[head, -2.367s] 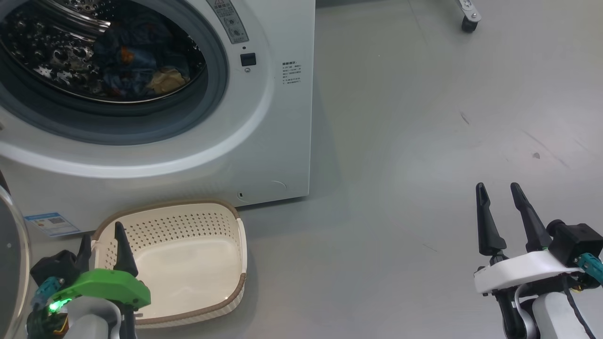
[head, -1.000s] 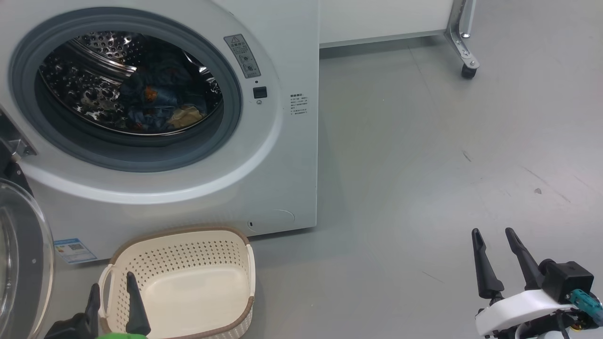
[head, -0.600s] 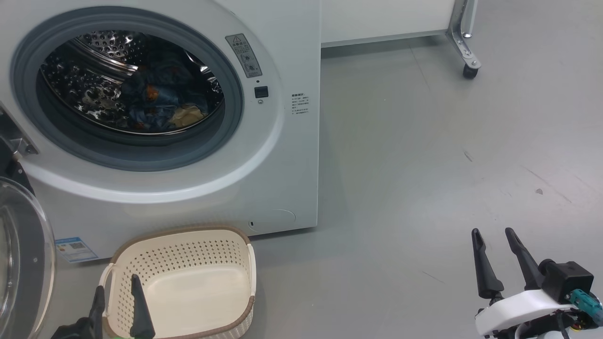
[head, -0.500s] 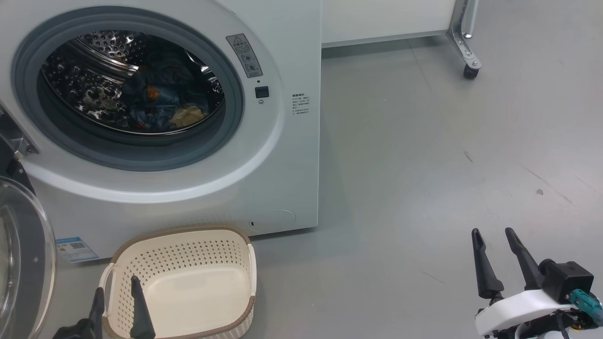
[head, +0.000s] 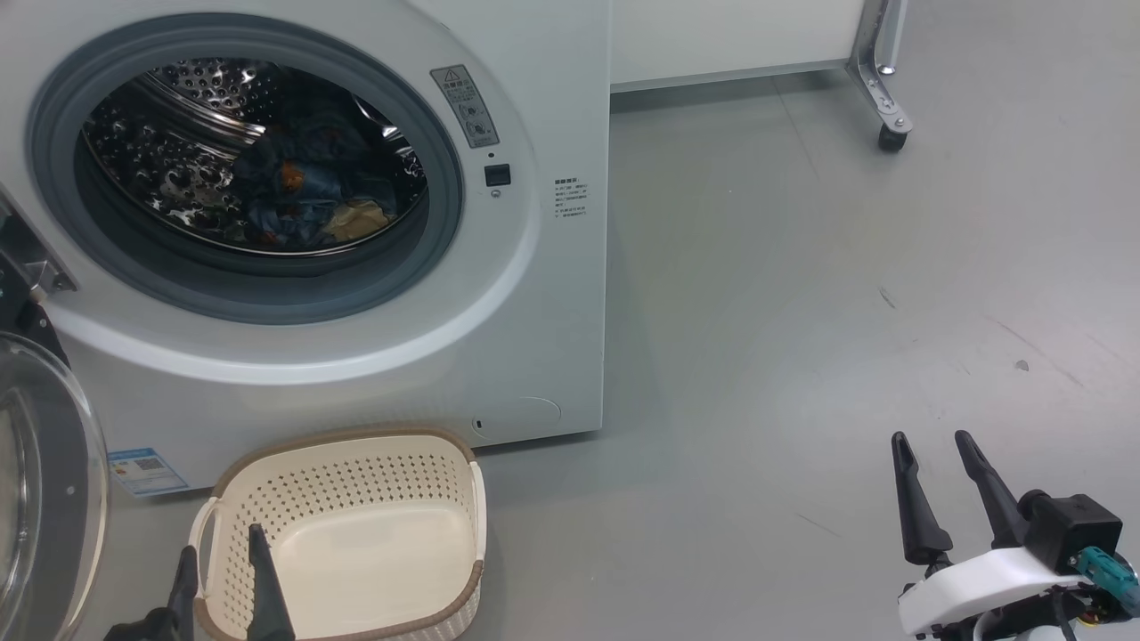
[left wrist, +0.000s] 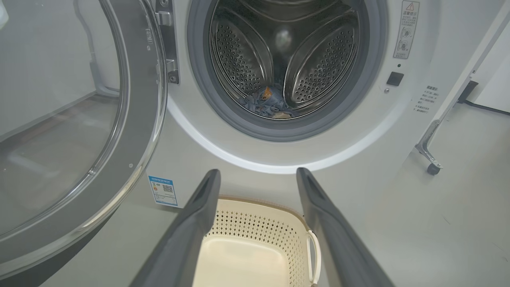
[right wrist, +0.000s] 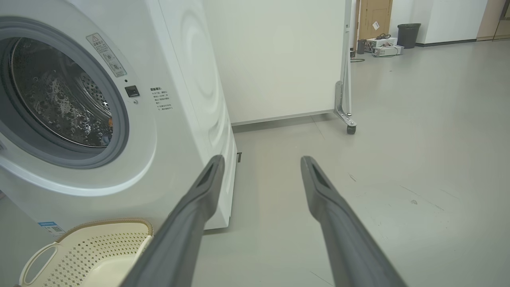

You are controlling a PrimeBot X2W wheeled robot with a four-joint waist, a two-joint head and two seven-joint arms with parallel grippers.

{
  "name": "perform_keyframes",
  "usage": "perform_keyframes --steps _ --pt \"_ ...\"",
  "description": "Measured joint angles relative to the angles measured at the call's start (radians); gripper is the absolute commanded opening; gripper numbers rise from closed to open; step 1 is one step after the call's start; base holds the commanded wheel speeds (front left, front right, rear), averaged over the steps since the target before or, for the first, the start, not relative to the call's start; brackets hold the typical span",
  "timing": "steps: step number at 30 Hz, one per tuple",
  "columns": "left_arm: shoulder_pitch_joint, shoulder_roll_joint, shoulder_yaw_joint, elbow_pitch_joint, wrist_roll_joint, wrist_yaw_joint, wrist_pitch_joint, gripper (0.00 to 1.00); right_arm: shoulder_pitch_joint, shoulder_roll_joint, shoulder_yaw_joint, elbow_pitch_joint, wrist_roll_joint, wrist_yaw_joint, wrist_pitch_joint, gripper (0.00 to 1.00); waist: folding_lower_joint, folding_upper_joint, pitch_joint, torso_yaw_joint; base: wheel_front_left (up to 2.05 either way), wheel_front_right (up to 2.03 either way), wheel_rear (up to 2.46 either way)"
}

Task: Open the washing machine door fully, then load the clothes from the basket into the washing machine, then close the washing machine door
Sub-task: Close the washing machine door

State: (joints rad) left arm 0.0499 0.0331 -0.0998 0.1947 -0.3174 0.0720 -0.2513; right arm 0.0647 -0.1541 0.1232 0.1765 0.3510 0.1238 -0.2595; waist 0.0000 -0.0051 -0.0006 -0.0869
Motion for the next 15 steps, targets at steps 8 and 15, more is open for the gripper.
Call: perform_keyframes --steps 8,15 --pt "0.017 0.000 0.000 -0.003 0.003 0.011 0.000 1.00 0.000 0.001 0.000 0.000 0.000 0.000 0.000 1.00 0.0000 0.0000 0.002 0.001 -0.13 0.13 0.00" --pt "0.018 0.000 -0.003 -0.007 0.003 0.020 0.000 1.00 0.000 0.003 0.000 -0.001 0.000 0.000 0.000 1.00 0.0000 0.0000 0.005 0.001 -0.43 0.43 0.00"
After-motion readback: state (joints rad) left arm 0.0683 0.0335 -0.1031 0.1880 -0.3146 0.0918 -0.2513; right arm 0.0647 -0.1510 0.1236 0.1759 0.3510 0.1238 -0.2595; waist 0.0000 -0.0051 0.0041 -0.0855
